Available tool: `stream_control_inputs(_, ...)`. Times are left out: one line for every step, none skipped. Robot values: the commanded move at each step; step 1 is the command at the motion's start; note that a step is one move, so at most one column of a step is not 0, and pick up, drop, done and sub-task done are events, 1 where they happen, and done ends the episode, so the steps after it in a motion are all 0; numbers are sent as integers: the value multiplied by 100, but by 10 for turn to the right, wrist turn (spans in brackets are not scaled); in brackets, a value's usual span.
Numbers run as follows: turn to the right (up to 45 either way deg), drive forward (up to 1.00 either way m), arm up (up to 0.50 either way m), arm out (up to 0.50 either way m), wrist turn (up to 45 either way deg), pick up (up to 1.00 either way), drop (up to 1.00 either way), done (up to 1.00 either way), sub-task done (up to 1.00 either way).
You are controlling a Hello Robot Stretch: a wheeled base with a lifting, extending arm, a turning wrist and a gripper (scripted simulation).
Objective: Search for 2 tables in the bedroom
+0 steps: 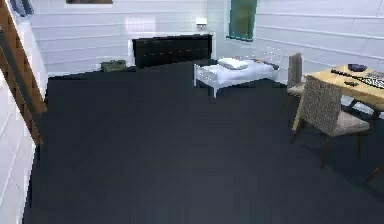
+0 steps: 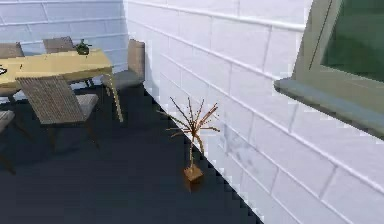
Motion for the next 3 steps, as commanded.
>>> stream_control_inputs(-300, 0, 0, 0, 0, 0, 0, 0, 0)
stream_control_inputs(-30, 0, 0, 0, 0, 0, 0, 0, 0)
stream_control_inputs(0, 100, 0, 0, 0, 0, 0, 0, 0)
